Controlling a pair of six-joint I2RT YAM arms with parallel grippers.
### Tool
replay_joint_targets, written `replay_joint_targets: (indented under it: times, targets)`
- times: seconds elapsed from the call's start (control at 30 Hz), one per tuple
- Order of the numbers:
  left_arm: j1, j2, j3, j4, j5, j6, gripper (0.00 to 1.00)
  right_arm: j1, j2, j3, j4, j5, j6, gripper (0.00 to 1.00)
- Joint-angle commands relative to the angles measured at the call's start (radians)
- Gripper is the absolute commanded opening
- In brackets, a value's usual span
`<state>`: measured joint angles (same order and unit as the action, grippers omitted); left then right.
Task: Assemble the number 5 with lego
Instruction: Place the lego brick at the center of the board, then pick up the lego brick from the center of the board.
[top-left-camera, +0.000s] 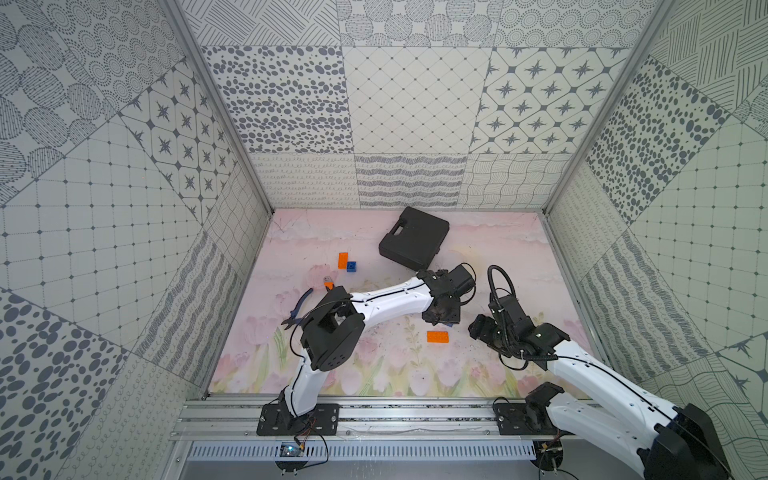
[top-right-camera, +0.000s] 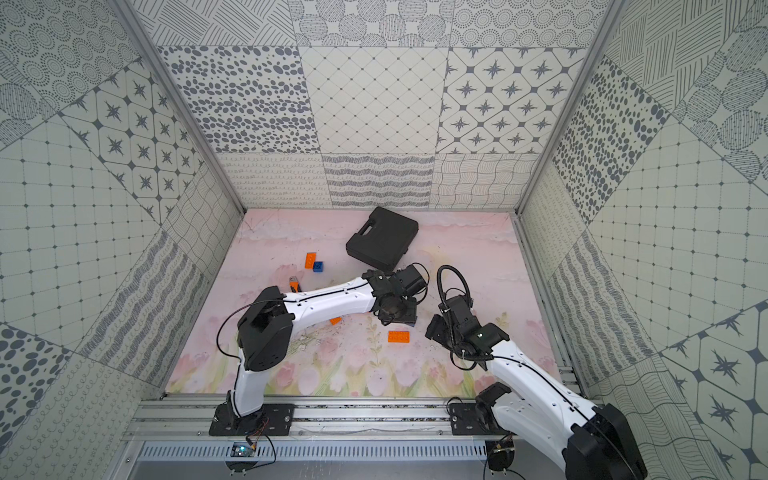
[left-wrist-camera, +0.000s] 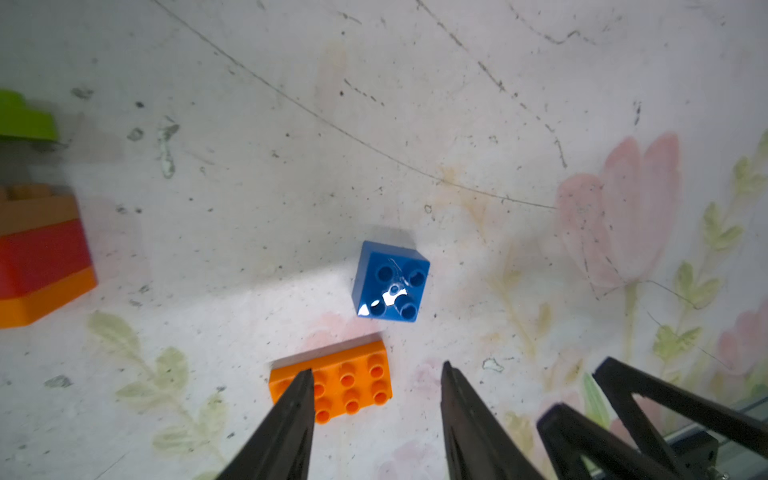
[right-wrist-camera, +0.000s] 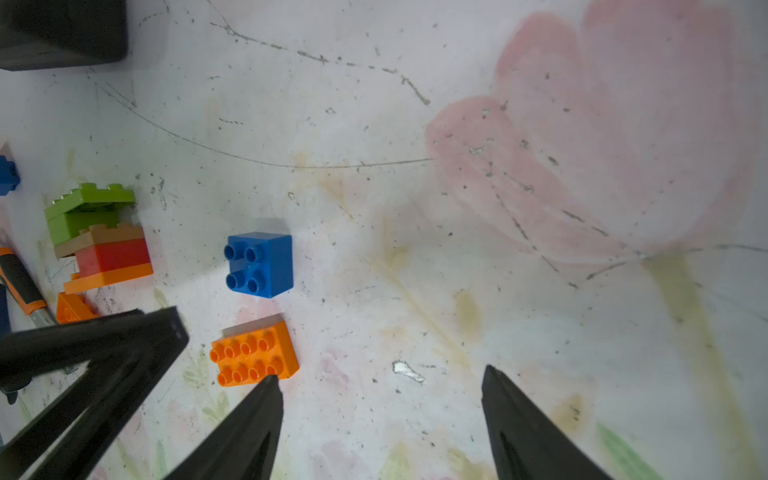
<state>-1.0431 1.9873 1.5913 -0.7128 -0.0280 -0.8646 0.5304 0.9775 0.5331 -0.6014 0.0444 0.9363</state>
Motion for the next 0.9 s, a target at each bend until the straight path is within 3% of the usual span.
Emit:
replay_joint_targets:
  times: [0.0,0.17,0.27,0.4,0.53,0.63,0.87]
  targets:
    - [0.020,-0.227,-0.222,0.138,-0.135,-0.012,0.53,0.008,0.117,0.100,0.044,-0.034,-0.058,0.76]
    - [0.052,-0.512,-0.535,0.360,-0.233,0.021,0.54,0.072,0.354,0.260,0.002,0.004,-0.032,0.70]
    - [0.069,-0.661,-0.693,0.455,-0.289,0.038,0.68,0.121,0.469,0.336,-0.006,0.033,-0.005,0.71]
    - [0.112,-0.820,-0.849,0.550,-0.279,0.083,0.75,0.134,0.575,0.404,-0.039,0.060,-0.003,0.65]
    - [0.142,-0.908,-0.914,0.560,-0.263,0.104,0.82,0.134,0.621,0.429,-0.040,0.073,-0.006,0.61]
    - [0.145,-0.936,-0.938,0.553,-0.275,0.102,0.84,0.133,0.665,0.461,-0.046,0.043,-0.028,0.53]
    - [0.149,-0.944,-0.943,0.513,-0.283,0.080,0.86,0.134,0.719,0.495,-0.080,0.044,-0.036,0.46]
